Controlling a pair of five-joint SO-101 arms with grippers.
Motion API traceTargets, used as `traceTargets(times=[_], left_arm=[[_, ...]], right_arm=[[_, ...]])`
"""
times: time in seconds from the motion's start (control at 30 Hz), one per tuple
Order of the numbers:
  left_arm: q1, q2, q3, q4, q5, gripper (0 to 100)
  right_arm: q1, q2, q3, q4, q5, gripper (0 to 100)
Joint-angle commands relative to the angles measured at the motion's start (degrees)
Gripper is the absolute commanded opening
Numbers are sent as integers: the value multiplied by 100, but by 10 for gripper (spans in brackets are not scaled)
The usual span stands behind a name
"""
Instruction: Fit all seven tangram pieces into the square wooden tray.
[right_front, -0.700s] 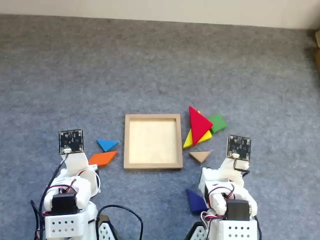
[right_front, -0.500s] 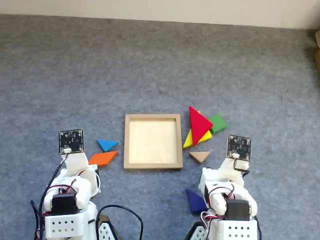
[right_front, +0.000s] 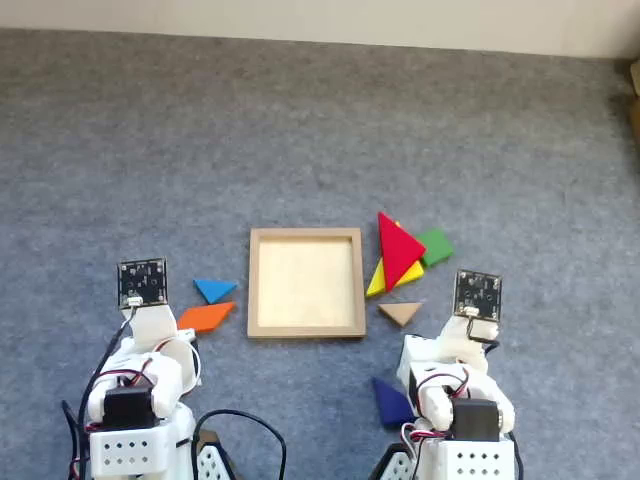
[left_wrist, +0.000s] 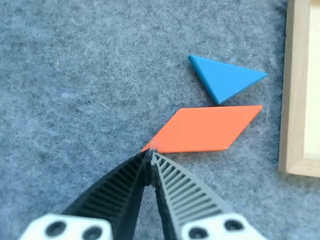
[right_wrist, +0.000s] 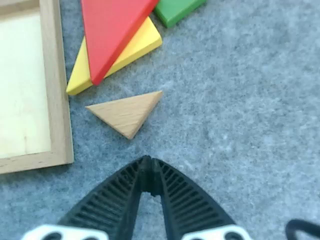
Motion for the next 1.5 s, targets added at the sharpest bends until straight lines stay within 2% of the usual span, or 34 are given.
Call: traceTargets(times=[0.0, 1.47], left_arm=[[-40, -4, 119, 18, -44, 7], [-40, -4, 119, 18, -44, 7]], right_arm=[[66, -66, 708, 31, 44, 6], [48, -66, 611, -31, 44, 6]])
